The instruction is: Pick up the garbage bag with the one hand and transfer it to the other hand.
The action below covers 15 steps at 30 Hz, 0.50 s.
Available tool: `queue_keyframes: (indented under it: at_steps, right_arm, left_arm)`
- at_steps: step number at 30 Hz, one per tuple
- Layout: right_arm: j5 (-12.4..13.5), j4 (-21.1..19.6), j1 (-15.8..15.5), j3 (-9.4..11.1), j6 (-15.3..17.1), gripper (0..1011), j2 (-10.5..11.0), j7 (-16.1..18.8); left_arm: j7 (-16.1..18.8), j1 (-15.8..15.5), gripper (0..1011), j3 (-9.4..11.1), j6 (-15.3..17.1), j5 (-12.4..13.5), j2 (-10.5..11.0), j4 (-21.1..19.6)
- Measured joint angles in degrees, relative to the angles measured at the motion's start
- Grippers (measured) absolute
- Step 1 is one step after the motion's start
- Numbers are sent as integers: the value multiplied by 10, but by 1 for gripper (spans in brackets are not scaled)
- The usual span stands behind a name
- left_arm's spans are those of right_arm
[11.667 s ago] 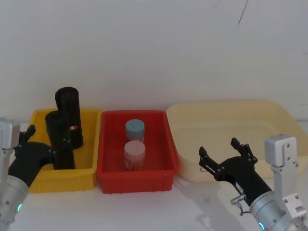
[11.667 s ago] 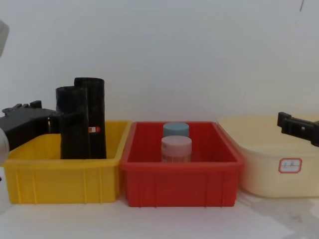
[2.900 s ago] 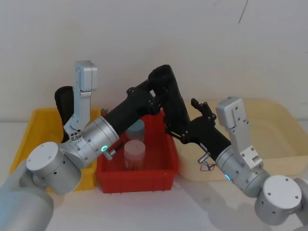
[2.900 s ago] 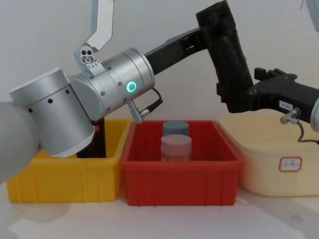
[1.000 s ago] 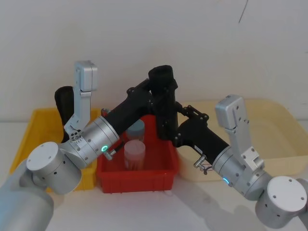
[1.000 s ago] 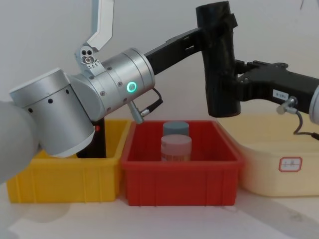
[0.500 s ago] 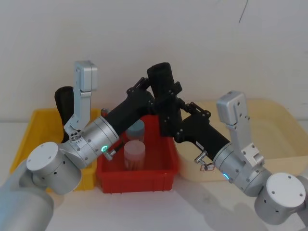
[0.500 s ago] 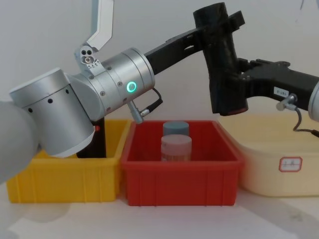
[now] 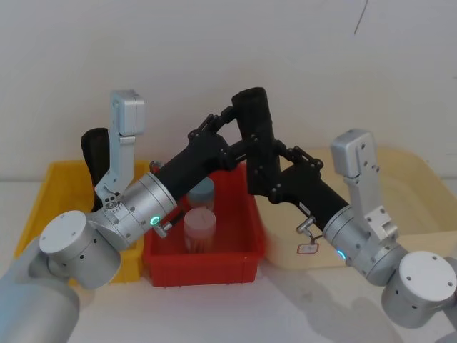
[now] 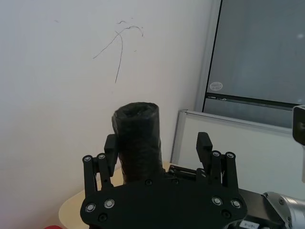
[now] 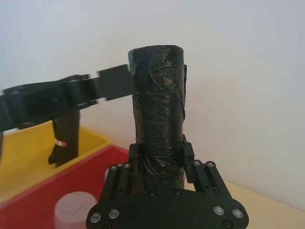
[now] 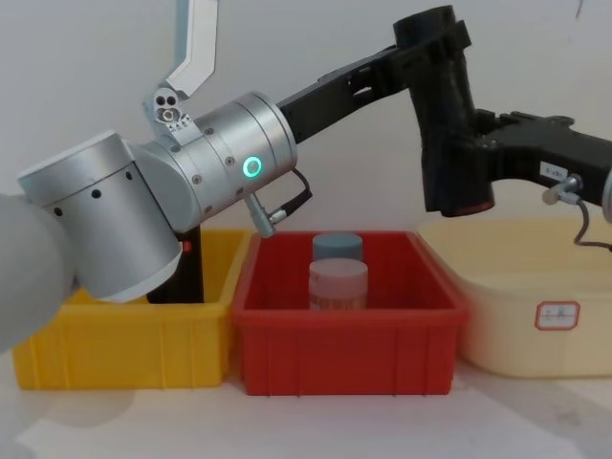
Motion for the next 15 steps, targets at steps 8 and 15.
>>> queue_keyframes:
  at_steps: [8, 15]
  right_arm:
    - [0, 12, 7, 17, 3, 526, -4, -13]
    - [-4, 26, 14, 34, 6, 522, -6, -31]
  left_arm:
    - [0, 0, 1000, 0, 0, 0, 0, 0]
    - [0, 0, 1000, 0, 0, 0, 0, 0]
